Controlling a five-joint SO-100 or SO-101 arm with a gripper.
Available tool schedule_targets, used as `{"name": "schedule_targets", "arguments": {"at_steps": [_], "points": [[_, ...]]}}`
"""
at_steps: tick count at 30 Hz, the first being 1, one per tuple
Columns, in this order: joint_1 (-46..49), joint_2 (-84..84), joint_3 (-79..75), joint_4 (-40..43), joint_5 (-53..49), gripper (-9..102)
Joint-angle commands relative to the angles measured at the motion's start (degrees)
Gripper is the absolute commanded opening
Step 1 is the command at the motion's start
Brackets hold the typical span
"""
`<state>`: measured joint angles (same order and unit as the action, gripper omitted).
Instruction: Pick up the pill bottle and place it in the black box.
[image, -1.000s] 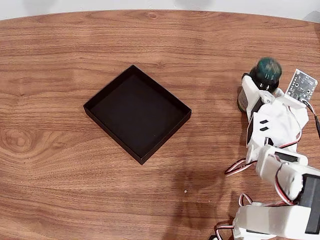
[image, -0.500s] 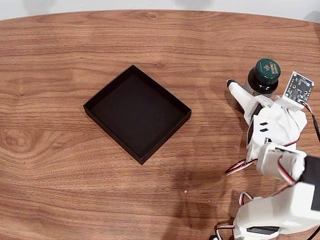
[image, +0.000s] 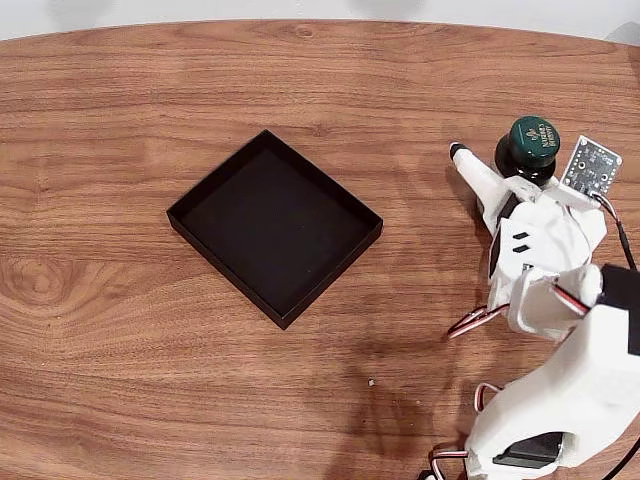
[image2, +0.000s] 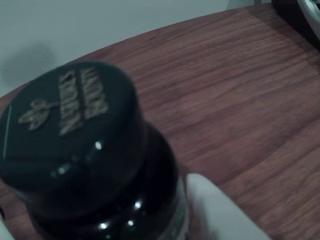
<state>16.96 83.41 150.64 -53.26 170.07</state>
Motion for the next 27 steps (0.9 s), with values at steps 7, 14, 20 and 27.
{"name": "schedule_targets", "arguments": {"at_steps": [7,14,20,27], "points": [[-1.1,-0.6,-5.0,-2.5,-0.9,32],[-1.5,1.5,-2.9,-2.5,-1.8,23],[-2.2,4.7,-0.3,-2.9,-1.9,21],[-2.8,7.5,2.3,-3.1,-2.0,20]]}}
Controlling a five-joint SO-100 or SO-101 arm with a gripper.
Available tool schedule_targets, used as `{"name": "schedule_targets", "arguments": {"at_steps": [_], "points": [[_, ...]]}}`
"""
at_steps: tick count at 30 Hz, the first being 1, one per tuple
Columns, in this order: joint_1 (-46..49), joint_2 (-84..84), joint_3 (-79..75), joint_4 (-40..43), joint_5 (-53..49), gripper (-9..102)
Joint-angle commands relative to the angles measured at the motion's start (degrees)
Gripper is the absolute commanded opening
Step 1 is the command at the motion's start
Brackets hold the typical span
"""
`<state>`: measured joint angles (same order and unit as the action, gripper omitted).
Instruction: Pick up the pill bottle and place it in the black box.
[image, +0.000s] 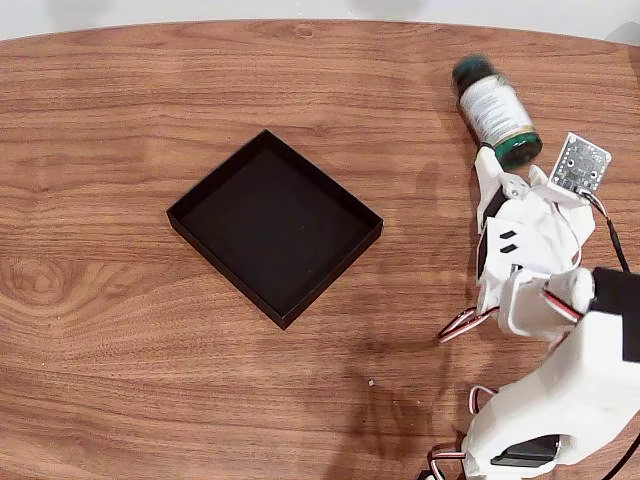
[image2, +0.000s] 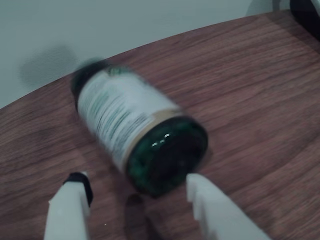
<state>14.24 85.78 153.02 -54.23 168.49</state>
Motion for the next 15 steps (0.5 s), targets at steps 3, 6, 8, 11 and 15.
{"name": "schedule_targets", "arguments": {"at_steps": [3,6,8,11,15], "points": [[0.0,5.3,0.4,-2.2,-0.2,20],[0.4,4.7,0.0,-2.3,0.7,22],[0.6,4.0,-1.1,-1.9,1.7,24],[0.8,3.4,-5.4,3.4,4.4,27],[2.4,3.6,-15.6,16.3,6.6,30]]}}
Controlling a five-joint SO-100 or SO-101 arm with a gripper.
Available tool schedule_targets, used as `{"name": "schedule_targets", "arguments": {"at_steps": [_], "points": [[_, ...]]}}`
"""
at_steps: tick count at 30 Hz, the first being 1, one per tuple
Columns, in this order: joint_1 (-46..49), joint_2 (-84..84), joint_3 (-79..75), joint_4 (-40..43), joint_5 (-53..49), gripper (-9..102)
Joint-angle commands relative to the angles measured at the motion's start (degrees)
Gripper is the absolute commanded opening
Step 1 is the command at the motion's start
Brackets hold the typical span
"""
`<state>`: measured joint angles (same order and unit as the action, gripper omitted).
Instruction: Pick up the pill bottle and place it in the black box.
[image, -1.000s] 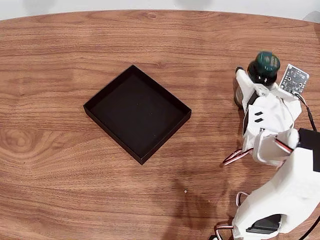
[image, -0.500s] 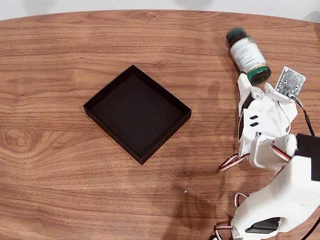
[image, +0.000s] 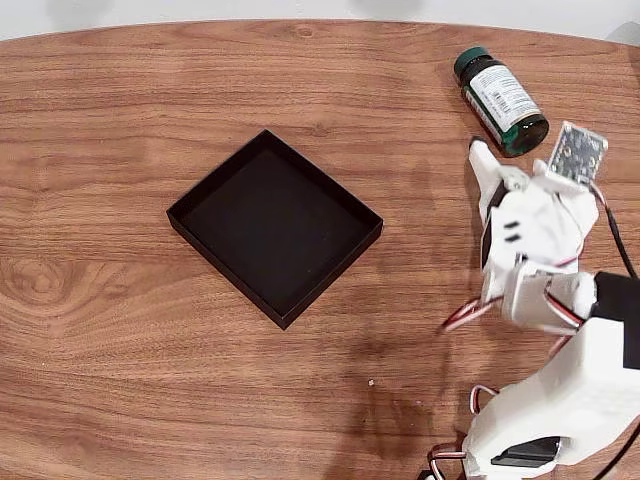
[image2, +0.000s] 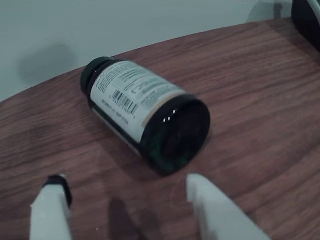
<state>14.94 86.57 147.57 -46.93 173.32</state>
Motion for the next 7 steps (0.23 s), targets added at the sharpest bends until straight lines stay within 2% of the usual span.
{"name": "schedule_targets", "arguments": {"at_steps": [1,5,7], "points": [[2.1,2.8,-13.5,13.4,2.3,31],[3.6,1.1,-27.9,31.9,4.7,31],[3.9,0.2,-32.1,35.9,6.2,31]]}}
